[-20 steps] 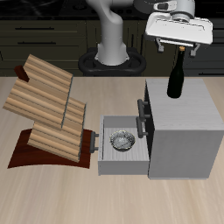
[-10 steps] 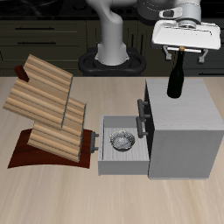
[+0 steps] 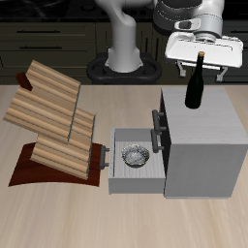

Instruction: Place the wine bottle on the top layer of the wine rack

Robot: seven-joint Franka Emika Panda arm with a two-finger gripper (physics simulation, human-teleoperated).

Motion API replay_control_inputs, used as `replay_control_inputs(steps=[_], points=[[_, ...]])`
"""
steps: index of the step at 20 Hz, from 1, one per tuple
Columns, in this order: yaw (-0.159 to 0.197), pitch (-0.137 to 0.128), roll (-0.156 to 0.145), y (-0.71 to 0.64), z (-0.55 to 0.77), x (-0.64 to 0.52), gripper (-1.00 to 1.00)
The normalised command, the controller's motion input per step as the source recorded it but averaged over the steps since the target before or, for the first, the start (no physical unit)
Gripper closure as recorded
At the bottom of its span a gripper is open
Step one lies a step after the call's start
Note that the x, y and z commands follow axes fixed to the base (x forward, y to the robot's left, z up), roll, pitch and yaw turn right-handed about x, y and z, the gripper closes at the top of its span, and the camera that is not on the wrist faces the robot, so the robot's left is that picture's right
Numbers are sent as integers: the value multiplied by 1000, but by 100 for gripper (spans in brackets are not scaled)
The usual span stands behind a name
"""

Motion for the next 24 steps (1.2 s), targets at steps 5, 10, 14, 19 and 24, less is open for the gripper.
replay_control_inputs(steps=[5, 10, 14, 19, 24], points=[[-72, 106, -1, -171, -74, 143, 100], [3, -10, 17, -134, -5, -13, 100], [-48, -2, 77, -103, 141, -126, 100], [-54, -12, 40, -89, 156, -187, 100], [-114, 3, 13, -149, 205, -219, 100]])
